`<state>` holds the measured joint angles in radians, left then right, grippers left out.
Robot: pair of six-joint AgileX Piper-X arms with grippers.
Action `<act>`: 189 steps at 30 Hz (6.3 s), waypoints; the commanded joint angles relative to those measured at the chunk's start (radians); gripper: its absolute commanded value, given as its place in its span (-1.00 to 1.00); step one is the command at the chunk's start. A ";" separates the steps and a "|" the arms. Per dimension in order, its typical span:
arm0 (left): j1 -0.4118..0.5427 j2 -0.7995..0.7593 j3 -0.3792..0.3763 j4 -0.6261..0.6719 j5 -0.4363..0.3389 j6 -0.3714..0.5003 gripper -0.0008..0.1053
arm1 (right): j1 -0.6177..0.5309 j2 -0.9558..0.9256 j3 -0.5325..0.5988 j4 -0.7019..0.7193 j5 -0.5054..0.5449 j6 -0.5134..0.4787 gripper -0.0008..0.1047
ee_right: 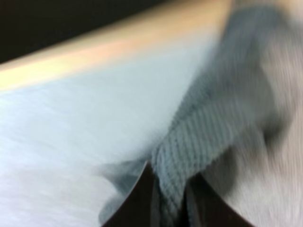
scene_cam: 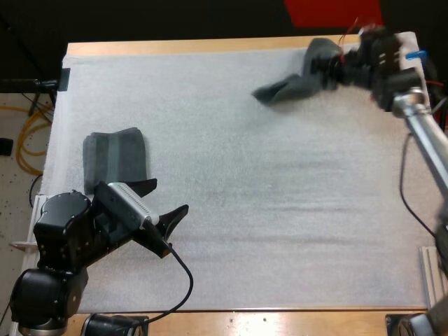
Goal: Pick towel from pile fold and stack
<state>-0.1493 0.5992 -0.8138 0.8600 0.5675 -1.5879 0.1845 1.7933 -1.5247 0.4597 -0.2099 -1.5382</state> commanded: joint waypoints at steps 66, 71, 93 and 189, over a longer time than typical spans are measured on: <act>-0.004 0.003 -0.007 -0.005 0.100 -0.046 0.33 | 0.263 -0.264 0.364 0.437 0.138 -0.089 0.51; -0.004 0.003 -0.007 -0.005 0.100 -0.046 0.33 | 0.125 -0.216 0.364 0.442 0.093 -0.116 0.51; -0.004 0.003 -0.007 0.002 0.098 -0.046 0.33 | 0.038 0.059 0.364 0.440 -0.178 -0.117 0.11; -0.215 0.925 -0.316 -0.185 -0.110 -0.252 -0.99 | 0.046 -0.228 0.360 0.434 -0.041 -0.195 -0.99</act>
<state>-0.3713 1.5622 -1.1094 0.6786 0.4755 -1.8456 0.2276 1.6118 -1.1576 0.9050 -0.2431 -1.7275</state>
